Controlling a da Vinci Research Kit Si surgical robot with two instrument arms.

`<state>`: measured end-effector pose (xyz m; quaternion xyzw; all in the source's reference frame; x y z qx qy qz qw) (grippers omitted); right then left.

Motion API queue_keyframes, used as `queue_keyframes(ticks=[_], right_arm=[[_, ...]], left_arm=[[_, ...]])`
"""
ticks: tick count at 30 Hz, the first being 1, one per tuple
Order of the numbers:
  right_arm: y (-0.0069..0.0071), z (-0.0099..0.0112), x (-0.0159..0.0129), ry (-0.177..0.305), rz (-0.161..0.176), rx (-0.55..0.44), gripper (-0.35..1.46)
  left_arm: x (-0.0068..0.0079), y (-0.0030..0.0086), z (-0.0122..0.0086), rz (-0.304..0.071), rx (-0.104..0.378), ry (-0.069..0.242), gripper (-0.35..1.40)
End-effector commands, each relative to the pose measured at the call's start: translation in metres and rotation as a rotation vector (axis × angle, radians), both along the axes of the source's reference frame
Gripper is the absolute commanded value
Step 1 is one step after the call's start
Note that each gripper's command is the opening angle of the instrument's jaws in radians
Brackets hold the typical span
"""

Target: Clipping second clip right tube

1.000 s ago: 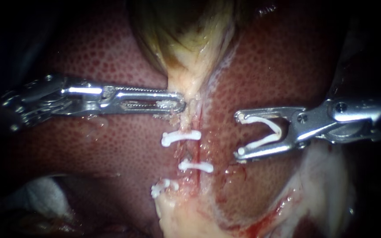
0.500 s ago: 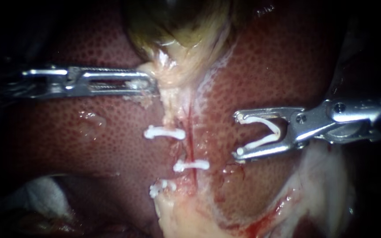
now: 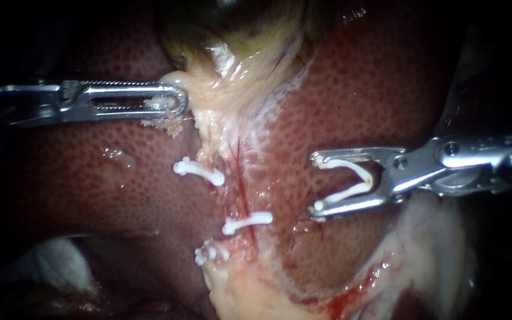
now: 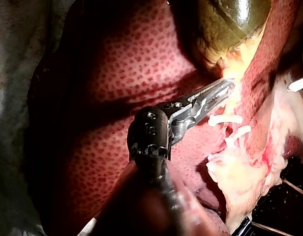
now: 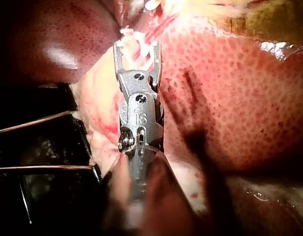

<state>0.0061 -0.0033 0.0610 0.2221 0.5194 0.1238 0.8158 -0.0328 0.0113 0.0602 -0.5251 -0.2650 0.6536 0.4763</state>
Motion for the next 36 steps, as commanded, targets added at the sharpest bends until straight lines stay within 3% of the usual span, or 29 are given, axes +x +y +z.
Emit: queue_keyframes(ticks=[1, 7, 13, 18, 30, 36], right_arm=[[-0.0004, 0.0006, 0.0004, -0.001, -0.001, 0.007, 0.50], [-0.0023, 0.0059, 0.0033, -0.018, 0.023, 0.060, 0.50], [-0.0041, 0.0115, 0.0057, -0.046, 0.017, 0.119, 0.50], [-0.0049, 0.0143, 0.0078, -0.041, 0.001, 0.172, 0.50], [-0.0054, 0.0149, 0.0110, -0.014, -0.061, 0.282, 0.45], [-0.0052, 0.0152, 0.0117, -0.013, -0.058, 0.326, 0.32]], left_arm=[[0.0000, -0.0001, 0.0001, 0.000, -0.001, 0.001, -0.35], [-0.0001, -0.0002, 0.0001, -0.001, -0.001, 0.001, -0.35], [-0.0003, -0.0003, 0.0001, -0.003, -0.002, 0.003, -0.35], [-0.0005, -0.0005, 0.0002, -0.006, -0.004, 0.006, -0.35], [-0.0009, -0.0007, 0.0004, -0.004, -0.005, 0.005, -0.35], [-0.0010, -0.0008, 0.0005, -0.005, -0.006, 0.006, -0.35]])
